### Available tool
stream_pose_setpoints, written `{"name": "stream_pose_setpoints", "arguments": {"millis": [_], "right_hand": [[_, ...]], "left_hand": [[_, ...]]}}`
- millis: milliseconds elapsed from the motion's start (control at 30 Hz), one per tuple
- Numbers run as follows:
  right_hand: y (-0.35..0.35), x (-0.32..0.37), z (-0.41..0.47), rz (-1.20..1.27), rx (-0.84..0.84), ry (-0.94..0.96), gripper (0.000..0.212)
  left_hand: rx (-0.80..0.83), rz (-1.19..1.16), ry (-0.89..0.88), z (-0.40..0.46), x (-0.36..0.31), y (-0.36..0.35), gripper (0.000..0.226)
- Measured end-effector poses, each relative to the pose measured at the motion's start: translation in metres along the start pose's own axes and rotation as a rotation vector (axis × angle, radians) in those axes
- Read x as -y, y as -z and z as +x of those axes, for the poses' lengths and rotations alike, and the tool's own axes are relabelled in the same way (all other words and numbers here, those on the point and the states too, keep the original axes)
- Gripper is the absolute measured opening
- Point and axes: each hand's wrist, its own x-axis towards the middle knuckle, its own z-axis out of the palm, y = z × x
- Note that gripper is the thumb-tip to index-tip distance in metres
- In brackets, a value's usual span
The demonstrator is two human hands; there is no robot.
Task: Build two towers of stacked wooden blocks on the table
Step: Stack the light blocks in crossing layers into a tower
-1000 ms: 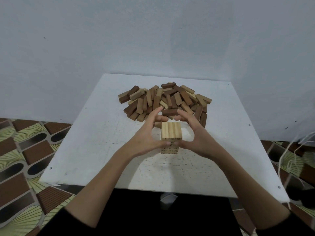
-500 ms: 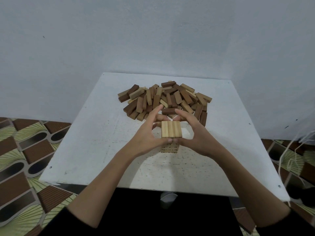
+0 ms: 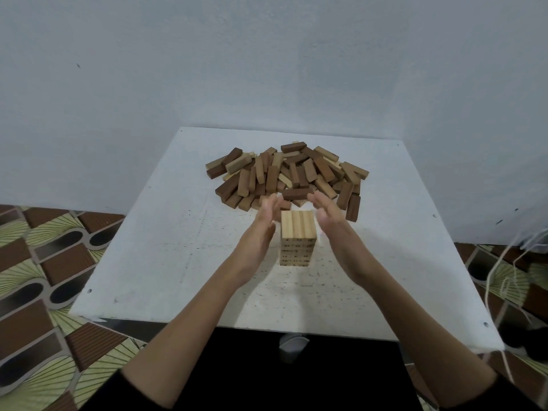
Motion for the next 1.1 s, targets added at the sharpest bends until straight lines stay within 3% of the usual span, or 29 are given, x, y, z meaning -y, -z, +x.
{"name": "stream_pose_setpoints", "arguments": {"millis": [167, 233, 267, 333, 367, 400, 467, 500, 533, 600, 700, 833, 933, 1033, 1100], "right_hand": [[-0.019, -0.009, 0.002, 0.217, -0.081, -0.052, 0.078], [-0.025, -0.013, 0.003, 0.199, -0.032, -0.092, 0.073], [-0.02, -0.042, 0.006, 0.163, 0.041, -0.024, 0.066], [-0.024, -0.179, 0.061, 0.098, -0.125, -0.092, 0.051], [-0.028, -0.205, 0.083, 0.094, -0.188, -0.084, 0.051], [-0.028, -0.205, 0.082, 0.056, -0.203, -0.034, 0.051], [-0.012, -0.103, 0.019, 0.035, -0.191, 0.012, 0.047], [-0.025, -0.053, 0.008, 0.185, -0.06, 0.006, 0.043], [-0.024, -0.013, -0.002, 0.281, -0.055, -0.05, 0.043], [-0.017, -0.007, -0.01, 0.249, -0.04, 0.007, 0.048], [-0.027, -0.014, 0.003, 0.207, -0.047, -0.011, 0.045], [-0.023, -0.01, 0.001, 0.181, -0.05, -0.006, 0.06], [-0.016, -0.006, 0.003, 0.197, -0.075, -0.085, 0.071], [-0.005, -0.003, 0.011, 0.172, -0.127, -0.073, 0.066], [0.006, 0.0, 0.021, 0.08, -0.153, -0.035, 0.058]], "left_hand": [[-0.025, -0.024, 0.062, -0.004, -0.003, -0.017, 0.073], [-0.062, -0.03, 0.042, -0.015, -0.02, -0.026, 0.071], [-0.088, -0.01, 0.021, -0.018, -0.026, -0.031, 0.068], [-0.041, -0.037, -0.041, -0.038, -0.055, -0.048, 0.056], [0.039, -0.091, -0.025, -0.048, -0.07, -0.048, 0.052], [0.012, -0.089, -0.029, -0.053, -0.064, -0.05, 0.053], [-0.048, -0.107, 0.057, -0.022, -0.028, -0.041, 0.073], [-0.005, -0.127, 0.079, -0.015, -0.023, -0.039, 0.071], [-0.017, -0.118, 0.071, -0.013, -0.015, -0.029, 0.06], [0.007, -0.092, 0.043, -0.004, 0.0, -0.022, 0.054], [0.034, -0.068, 0.045, 0.0, 0.005, -0.022, 0.075], [0.013, -0.064, 0.042, 0.001, 0.007, -0.019, 0.067], [-0.022, -0.06, 0.049, 0.007, 0.009, -0.01, 0.077], [-0.097, 0.043, 0.046, 0.013, 0.006, 0.001, 0.097], [-0.164, 0.106, -0.018, 0.021, -0.001, 0.009, 0.074]]}}
